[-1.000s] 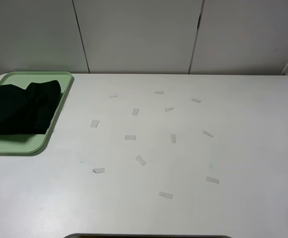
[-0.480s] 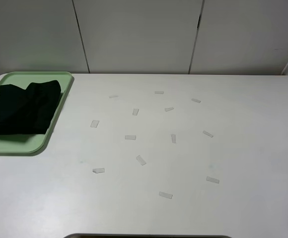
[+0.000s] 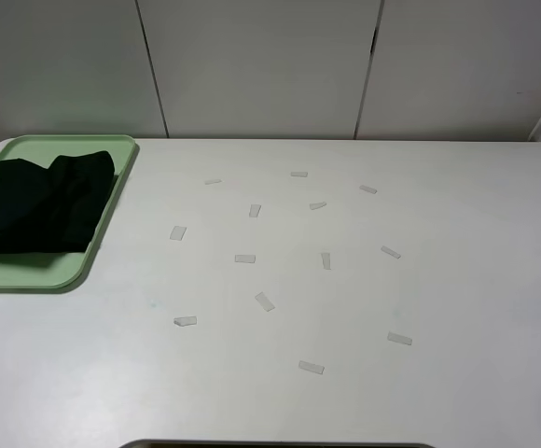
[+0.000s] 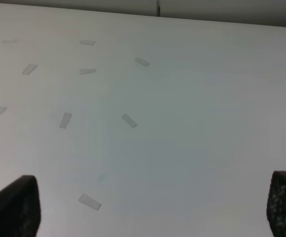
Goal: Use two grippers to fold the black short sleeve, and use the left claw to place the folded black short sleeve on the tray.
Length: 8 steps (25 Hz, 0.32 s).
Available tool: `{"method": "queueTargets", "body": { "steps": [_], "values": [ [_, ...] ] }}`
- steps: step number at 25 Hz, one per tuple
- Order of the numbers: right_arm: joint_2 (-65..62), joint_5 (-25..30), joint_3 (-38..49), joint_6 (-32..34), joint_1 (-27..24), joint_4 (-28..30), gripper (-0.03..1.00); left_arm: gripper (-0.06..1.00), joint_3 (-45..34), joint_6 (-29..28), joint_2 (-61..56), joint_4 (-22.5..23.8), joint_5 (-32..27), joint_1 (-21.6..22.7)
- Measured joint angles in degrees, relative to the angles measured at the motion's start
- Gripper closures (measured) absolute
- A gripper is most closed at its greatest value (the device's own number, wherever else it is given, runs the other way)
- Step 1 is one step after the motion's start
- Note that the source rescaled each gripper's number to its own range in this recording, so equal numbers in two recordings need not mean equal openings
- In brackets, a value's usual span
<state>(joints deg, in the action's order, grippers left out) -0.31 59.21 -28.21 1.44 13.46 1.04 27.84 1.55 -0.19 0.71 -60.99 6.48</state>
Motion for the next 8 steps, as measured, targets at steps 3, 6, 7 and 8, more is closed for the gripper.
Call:
{"method": "queueTargets", "body": {
  "steps": [3,6,7,8],
  "values": [
    [0.00,0.00,0.00,0.00,0.00,-0.02,-0.03,-0.04,0.00,0.00,0.00,0.00,0.00,0.00],
    [0.00,0.00,0.00,0.00,0.00,-0.02,-0.03,-0.04,0.00,0.00,0.00,0.00,0.00,0.00],
    [0.00,0.00,0.00,0.00,0.00,-0.02,-0.03,-0.04,0.00,0.00,0.00,0.00,0.00,0.00],
    [0.00,0.00,0.00,0.00,0.00,-0.02,-0.03,-0.04,0.00,0.00,0.00,0.00,0.00,0.00]
  ]
}}
